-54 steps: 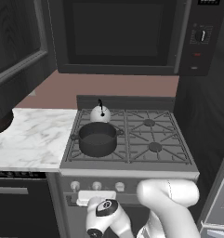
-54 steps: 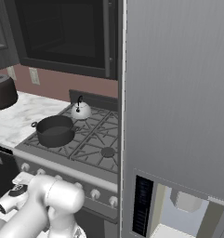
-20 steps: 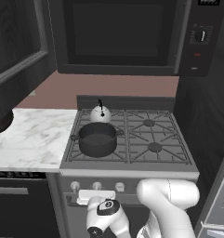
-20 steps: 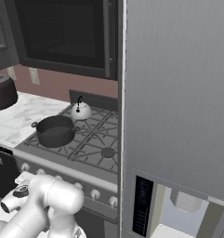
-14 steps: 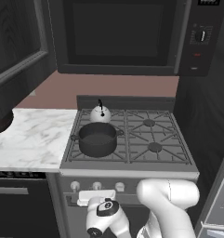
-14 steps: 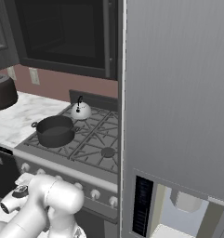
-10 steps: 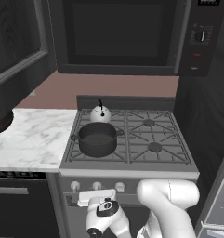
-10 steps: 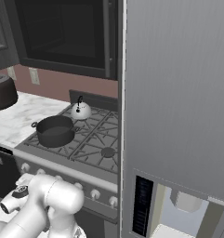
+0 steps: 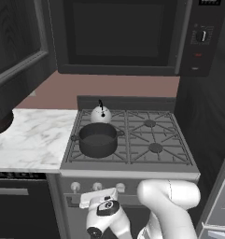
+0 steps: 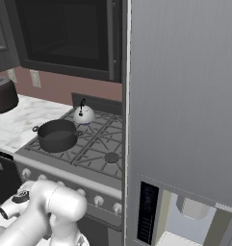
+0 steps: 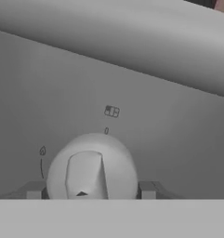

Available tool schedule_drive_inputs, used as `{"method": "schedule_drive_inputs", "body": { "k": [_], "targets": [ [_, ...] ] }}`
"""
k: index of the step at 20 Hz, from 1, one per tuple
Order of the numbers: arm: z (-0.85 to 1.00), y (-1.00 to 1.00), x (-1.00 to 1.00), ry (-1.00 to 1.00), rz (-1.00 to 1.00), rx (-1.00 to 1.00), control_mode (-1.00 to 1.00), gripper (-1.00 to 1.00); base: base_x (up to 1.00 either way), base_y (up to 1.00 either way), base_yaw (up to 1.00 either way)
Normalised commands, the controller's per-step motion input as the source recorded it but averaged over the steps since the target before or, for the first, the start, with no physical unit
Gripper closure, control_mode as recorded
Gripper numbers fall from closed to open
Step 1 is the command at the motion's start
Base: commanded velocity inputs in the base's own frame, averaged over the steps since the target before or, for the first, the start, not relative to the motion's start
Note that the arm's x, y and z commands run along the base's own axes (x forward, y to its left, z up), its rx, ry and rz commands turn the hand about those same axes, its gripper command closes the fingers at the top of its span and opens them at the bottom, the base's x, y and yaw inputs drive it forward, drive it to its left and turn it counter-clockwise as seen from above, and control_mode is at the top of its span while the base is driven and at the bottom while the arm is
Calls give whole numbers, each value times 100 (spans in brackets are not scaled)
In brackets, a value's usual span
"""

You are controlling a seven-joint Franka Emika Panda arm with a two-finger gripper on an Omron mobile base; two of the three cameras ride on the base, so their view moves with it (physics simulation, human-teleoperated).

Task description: Pick the kettle from the cabinet and place it on a stove burner. Then pick the pot from the counter and place it on another stove burner. Finally, turn both burners on.

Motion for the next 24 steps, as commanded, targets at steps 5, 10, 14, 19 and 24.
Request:
{"method": "schedule_drive_inputs", "body": {
  "k": [5,10,14,19,24],
  "targets": [
    [14,0,0,8,0,-17,-100,100,0,0,0],
    [6,0,-1,9,0,-17,-100,100,0,0,0],
    [1,0,0,9,0,-16,-100,100,0,0,0],
    [-2,2,-8,8,0,-4,-100,100,0,0,0],
    [-20,0,-10,6,0,0,-100,-100,0,0,0]
  ]
}}
